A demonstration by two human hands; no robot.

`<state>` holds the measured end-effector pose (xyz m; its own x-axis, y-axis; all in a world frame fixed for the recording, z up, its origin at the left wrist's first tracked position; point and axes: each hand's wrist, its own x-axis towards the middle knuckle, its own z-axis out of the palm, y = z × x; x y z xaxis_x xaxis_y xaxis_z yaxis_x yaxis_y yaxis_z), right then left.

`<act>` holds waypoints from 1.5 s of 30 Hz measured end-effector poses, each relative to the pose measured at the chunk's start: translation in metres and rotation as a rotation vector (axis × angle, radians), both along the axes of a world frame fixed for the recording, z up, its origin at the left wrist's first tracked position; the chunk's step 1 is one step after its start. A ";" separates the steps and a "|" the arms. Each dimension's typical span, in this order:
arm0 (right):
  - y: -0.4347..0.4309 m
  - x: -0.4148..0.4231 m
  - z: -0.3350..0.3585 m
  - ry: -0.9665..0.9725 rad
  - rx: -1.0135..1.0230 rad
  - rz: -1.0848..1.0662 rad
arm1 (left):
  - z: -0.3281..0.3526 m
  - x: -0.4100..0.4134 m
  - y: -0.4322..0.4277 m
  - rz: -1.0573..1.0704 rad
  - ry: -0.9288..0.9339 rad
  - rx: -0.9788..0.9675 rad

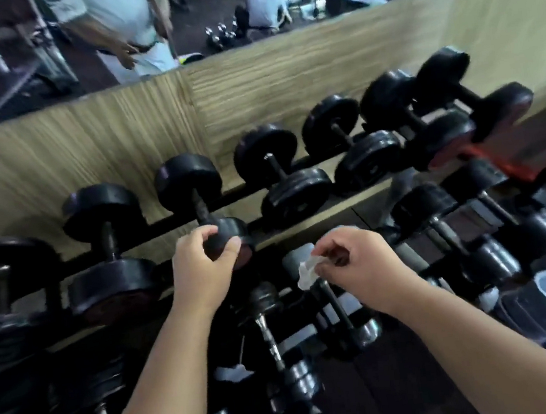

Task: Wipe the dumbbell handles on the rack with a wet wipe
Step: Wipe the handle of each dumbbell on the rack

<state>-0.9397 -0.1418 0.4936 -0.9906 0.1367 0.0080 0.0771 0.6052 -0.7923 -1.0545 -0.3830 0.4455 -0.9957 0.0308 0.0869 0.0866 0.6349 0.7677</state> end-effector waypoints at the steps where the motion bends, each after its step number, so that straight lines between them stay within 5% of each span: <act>1: 0.001 -0.014 0.001 -0.011 -0.007 0.015 | -0.009 -0.018 0.002 0.085 0.014 -0.015; 8: -0.009 -0.111 0.002 -0.069 0.008 0.134 | -0.055 -0.091 0.007 0.257 -0.066 -0.133; 14: -0.035 -0.184 -0.007 -0.064 0.054 0.243 | -0.081 -0.082 0.005 0.275 0.189 -0.111; 24: -0.091 -0.307 -0.068 -0.066 -0.038 0.171 | -0.094 -0.090 0.004 0.279 0.327 -0.155; 28: -0.110 -0.333 -0.086 -0.045 -0.002 0.157 | -0.095 -0.091 0.005 0.299 0.371 -0.164; 36: -0.106 -0.338 -0.115 0.016 0.241 0.476 | -0.099 -0.092 0.005 0.305 0.454 -0.171; 40: -0.100 -0.343 -0.100 -0.112 0.314 0.645 | -0.099 -0.093 0.004 0.301 0.470 -0.167; 45: -0.106 -0.368 -0.095 -0.047 0.161 0.453 | -0.101 -0.092 0.004 0.306 0.458 -0.167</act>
